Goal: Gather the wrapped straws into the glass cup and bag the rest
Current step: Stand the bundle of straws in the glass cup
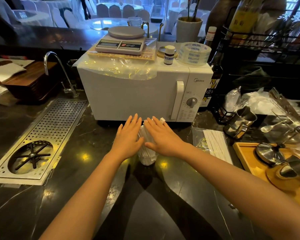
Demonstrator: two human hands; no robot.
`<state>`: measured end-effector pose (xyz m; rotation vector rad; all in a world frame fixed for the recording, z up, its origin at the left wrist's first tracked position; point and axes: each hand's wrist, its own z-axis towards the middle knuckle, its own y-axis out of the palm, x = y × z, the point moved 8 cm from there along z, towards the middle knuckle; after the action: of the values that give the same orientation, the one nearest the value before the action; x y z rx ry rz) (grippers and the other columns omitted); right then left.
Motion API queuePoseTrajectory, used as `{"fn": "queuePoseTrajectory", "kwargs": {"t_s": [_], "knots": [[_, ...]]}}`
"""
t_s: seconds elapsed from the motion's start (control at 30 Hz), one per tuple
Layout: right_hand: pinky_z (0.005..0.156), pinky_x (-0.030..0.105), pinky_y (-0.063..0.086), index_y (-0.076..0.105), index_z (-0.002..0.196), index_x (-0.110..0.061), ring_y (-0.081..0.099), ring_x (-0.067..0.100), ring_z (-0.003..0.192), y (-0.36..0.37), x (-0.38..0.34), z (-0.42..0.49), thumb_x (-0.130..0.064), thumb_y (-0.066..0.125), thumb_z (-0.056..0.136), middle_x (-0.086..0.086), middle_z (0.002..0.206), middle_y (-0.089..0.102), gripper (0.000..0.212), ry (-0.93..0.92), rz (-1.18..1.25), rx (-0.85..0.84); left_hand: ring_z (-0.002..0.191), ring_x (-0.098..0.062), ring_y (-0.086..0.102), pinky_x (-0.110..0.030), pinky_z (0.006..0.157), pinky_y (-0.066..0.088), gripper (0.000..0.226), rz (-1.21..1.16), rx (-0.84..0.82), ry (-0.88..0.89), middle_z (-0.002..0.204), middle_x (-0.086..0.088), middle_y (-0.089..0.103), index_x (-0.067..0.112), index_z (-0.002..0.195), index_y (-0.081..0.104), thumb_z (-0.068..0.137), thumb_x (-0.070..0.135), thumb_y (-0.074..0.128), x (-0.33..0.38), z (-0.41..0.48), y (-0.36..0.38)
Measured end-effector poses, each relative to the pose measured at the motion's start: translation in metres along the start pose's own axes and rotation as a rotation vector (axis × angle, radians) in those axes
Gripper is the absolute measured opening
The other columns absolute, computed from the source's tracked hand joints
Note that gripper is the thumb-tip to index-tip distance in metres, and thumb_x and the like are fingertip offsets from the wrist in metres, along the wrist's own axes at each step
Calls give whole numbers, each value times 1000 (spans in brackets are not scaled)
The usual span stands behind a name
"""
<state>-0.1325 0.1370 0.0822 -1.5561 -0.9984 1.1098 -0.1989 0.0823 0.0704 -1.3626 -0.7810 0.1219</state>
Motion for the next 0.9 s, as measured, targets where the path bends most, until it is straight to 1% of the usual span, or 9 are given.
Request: {"fn": "queuePoseTrajectory", "kwargs": {"t_s": [0.2, 0.37, 0.47, 0.63, 0.77, 0.9], "knots": [[116, 40, -7, -3, 145, -12, -15, 23, 143, -2, 1, -2, -42, 37, 93, 8, 157, -8, 72, 13, -44, 27, 144, -18, -14, -44, 117, -2, 67, 40, -5, -19, 157, -3, -12, 21, 145, -2, 92, 26, 40, 1, -2, -3], [115, 40, -10, -10, 144, -13, -21, 21, 142, -12, 8, -8, -46, 34, 93, 6, 156, -17, 76, 44, -40, 71, 143, -18, -16, -42, 117, -4, 66, 52, 61, 6, 157, -2, -15, 24, 144, -5, 94, 35, 36, 12, -7, -16], [115, 40, -11, -12, 144, -13, -22, 21, 141, -21, 15, -14, -47, 33, 93, 7, 155, -18, 76, 60, -3, 107, 143, -17, -15, -40, 117, -5, 64, 67, 104, 30, 156, -2, -15, 23, 144, -7, 94, 38, 32, 23, -10, -22], [116, 39, -10, -15, 143, -14, -21, 21, 142, -28, 37, -32, -47, 33, 93, 7, 155, -19, 77, 131, 19, 147, 143, -17, -16, -40, 117, -7, 63, 114, 123, 74, 156, -2, -15, 22, 144, -9, 95, 41, 26, 51, -10, -18], [116, 39, -10, -16, 142, -13, -22, 21, 141, -27, 66, -56, -48, 32, 92, 7, 155, -20, 78, 212, 25, 143, 143, -18, -16, -40, 116, -8, 64, 98, 102, 139, 156, -3, -15, 21, 144, -9, 95, 40, 27, 81, -5, -3], [116, 41, -8, -16, 142, -12, -21, 22, 142, -21, 100, -85, -49, 32, 92, 9, 155, -20, 79, 302, 19, 128, 144, -18, -15, -40, 117, -8, 64, 98, 40, 220, 157, -3, -13, 21, 144, -7, 95, 40, 28, 113, 0, 25]]}}
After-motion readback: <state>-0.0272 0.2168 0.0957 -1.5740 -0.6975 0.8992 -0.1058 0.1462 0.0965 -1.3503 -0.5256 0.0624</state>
